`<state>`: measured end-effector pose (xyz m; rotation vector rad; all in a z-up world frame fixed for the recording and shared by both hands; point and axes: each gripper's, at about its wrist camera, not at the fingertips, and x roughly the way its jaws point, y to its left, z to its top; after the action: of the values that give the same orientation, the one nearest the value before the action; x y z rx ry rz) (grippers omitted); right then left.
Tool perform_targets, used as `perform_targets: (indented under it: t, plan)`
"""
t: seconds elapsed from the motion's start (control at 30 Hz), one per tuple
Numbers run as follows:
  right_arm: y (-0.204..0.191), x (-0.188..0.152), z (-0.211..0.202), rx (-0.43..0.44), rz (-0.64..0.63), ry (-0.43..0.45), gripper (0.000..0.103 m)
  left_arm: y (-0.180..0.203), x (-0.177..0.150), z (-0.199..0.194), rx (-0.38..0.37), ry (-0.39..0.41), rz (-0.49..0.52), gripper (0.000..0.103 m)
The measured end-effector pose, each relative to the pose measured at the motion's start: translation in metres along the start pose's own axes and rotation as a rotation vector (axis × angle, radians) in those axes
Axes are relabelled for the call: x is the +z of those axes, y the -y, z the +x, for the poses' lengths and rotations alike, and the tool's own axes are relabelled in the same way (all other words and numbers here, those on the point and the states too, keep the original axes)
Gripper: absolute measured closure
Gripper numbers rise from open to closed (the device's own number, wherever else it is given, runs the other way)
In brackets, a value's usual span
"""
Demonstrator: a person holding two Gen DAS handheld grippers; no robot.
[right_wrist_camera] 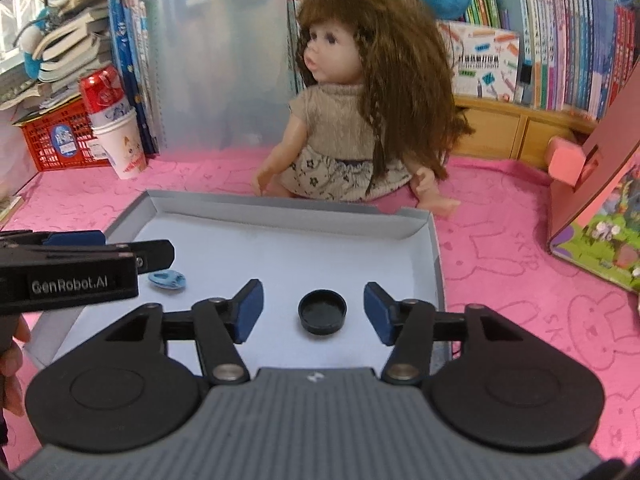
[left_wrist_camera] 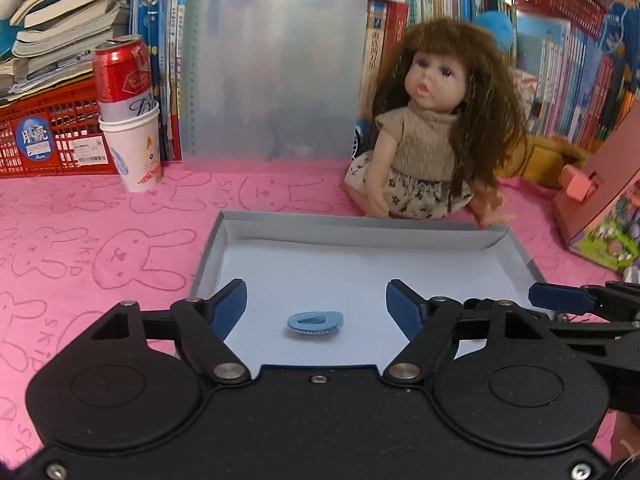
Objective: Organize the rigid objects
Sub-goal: 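Withdraw both grippers from the tray back toward the remaining objects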
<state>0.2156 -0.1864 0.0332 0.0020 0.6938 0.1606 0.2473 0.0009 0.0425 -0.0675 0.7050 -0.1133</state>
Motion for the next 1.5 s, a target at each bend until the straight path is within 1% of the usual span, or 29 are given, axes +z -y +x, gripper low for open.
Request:
perform_targets:
  t: [0.2, 0.37, 0.47, 0.7, 0.87, 1.0, 1.1, 1.23, 1.37, 1.5]
  plan:
    - [0.000, -0.007, -0.024, -0.003, -0.018, 0.054, 0.019, -0.004, -0.008, -0.024, -0.050, 0.012, -0.022, 0.022]
    - [0.002, -0.017, -0.042, 0.001, -0.021, 0.087, 0.016, -0.002, -0.020, -0.042, -0.072, 0.016, -0.008, 0.021]
    - [0.003, -0.023, -0.054, 0.004, -0.021, 0.111, 0.014, -0.001, -0.028, -0.054, -0.101, 0.026, -0.009, 0.019]
    - [0.004, -0.042, -0.079, 0.019, -0.017, 0.145, 0.012, 0.007, -0.048, -0.083, -0.094, 0.064, 0.038, 0.017]
    - [0.005, -0.058, -0.098, 0.028, -0.018, 0.174, 0.011, 0.008, -0.063, -0.104, -0.124, 0.084, 0.053, 0.017]
    - [0.005, -0.070, -0.111, 0.038, -0.018, 0.191, 0.009, 0.008, -0.078, -0.116, -0.154, 0.077, 0.043, 0.016]
    - [0.005, -0.080, -0.120, 0.037, -0.032, 0.208, 0.009, 0.010, -0.090, -0.124, -0.162, 0.087, 0.065, 0.016]
    - [0.005, -0.095, -0.131, 0.045, -0.050, 0.239, 0.007, 0.014, -0.102, -0.130, -0.153, 0.087, 0.108, 0.016]
    - [0.007, -0.107, -0.134, 0.042, -0.055, 0.244, 0.006, 0.013, -0.113, -0.134, -0.164, 0.080, 0.103, 0.016]
    - [0.011, -0.122, -0.135, 0.037, -0.035, 0.234, 0.006, 0.010, -0.125, -0.137, -0.169, 0.082, 0.110, 0.016]
